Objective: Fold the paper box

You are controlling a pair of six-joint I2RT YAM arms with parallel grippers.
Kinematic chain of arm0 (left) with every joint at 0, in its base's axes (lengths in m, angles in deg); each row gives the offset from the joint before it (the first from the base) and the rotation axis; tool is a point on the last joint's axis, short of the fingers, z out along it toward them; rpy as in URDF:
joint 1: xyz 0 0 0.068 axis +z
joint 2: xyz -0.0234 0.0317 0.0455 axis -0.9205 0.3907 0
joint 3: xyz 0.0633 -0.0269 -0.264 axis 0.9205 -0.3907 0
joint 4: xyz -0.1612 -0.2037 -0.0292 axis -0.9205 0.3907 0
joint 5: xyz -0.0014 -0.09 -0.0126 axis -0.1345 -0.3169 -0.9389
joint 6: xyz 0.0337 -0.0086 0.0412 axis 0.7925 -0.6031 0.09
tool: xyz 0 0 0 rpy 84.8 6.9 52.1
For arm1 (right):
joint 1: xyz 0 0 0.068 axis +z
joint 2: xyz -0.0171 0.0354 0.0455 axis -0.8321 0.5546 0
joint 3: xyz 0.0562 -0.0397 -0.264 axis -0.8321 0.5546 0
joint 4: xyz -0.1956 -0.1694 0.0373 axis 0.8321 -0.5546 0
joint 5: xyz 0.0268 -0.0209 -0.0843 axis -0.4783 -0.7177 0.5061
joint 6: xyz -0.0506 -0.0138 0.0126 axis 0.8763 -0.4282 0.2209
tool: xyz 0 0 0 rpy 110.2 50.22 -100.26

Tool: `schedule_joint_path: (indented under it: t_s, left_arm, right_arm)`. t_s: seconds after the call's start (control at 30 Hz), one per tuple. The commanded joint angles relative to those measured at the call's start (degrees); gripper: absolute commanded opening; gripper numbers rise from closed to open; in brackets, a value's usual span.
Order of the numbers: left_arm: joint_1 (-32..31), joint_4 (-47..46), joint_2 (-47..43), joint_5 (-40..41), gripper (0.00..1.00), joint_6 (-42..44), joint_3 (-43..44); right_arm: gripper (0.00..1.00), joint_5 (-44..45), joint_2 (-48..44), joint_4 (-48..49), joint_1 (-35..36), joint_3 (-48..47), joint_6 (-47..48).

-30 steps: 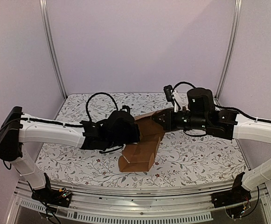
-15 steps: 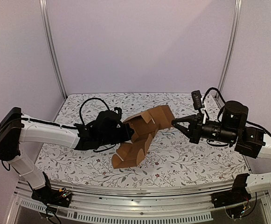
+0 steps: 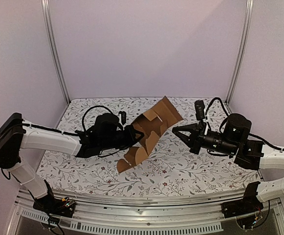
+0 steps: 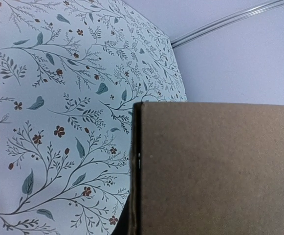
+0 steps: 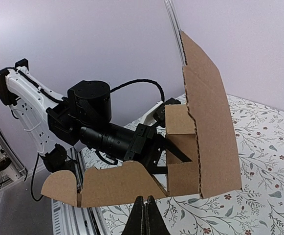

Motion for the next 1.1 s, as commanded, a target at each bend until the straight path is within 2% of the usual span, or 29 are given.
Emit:
schedule_joint_path:
  t_s: [0.0,0.17,0.7,1.07]
  left_arm:
    - [0.5,-4.4,0.3,-4.9,0.0,-2.3,-0.1]
    - [0.5,-6.0,1.0,-7.1,0.0,-2.9,0.1]
    - [-0.2,-8.0,1.6,-10.5,0.0,-1.4,1.4]
    - [-2.1,0.6,0.1,-6.2,0.0,8.1,5.5]
  right_arm:
    - [0.0,0.5,4.0,6.9,0.4,-2.6,1.9]
    - [0.0,0.9,7.3,10.0,0.3,-4.2,2.0]
    - [0.0,4.5,13.8,9.6,0.4,-6.4,1.4]
    - [0.0,7.4,15.6,-1.5,0.4,-8.9,1.9]
